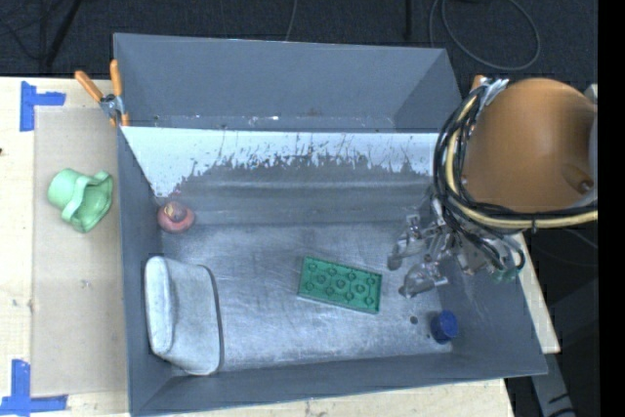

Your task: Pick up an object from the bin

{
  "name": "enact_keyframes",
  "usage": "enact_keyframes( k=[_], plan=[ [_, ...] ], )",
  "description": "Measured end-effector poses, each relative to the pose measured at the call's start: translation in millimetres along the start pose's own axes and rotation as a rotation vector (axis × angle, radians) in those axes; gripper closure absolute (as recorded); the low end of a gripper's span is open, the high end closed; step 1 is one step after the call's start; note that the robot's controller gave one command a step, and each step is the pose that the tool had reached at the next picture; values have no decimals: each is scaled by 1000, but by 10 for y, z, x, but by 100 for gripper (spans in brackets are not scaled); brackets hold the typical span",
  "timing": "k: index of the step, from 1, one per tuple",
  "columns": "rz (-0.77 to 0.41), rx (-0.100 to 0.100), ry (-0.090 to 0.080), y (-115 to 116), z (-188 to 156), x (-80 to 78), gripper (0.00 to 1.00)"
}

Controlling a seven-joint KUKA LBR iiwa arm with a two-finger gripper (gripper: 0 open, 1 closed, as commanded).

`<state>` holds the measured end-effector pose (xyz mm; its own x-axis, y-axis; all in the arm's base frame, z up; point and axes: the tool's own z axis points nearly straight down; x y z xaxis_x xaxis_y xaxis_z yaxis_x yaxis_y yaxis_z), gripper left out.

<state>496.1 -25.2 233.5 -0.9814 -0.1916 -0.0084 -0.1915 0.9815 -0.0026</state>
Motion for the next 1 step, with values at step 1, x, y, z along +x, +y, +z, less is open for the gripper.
enact_keyframes(
  k=[1],
  plan=[
    [1, -3, 8, 9, 45, 15, 0]
  ],
)
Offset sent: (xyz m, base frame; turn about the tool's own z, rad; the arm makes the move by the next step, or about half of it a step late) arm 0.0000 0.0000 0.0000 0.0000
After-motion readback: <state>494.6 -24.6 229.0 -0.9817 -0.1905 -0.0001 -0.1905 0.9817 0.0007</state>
